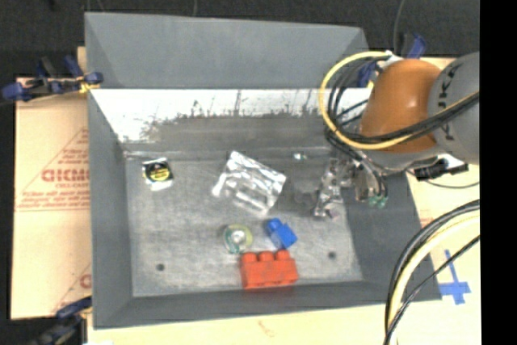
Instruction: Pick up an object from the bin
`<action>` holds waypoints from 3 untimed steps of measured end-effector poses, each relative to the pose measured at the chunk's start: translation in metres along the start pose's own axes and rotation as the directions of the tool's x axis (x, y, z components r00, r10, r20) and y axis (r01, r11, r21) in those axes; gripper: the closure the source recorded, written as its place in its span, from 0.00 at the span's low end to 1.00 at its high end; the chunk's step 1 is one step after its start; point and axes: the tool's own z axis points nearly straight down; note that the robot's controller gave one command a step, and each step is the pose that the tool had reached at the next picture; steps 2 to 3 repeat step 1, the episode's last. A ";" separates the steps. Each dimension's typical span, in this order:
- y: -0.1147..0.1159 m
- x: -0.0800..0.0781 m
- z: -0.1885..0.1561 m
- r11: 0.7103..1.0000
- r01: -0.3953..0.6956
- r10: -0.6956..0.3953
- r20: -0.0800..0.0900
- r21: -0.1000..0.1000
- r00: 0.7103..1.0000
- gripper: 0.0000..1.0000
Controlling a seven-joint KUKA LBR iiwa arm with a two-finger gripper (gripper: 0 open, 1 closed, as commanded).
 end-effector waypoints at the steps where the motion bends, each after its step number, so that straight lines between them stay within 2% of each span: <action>1: 0.000 -0.003 -0.046 1.000 0.001 -0.001 0.000 0.000 1.000 1.00; 3: 0.000 -0.003 -0.046 1.000 0.001 -0.001 0.000 0.000 1.000 1.00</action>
Offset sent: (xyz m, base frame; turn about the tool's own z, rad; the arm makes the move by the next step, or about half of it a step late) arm -0.0001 0.0001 0.0427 0.0000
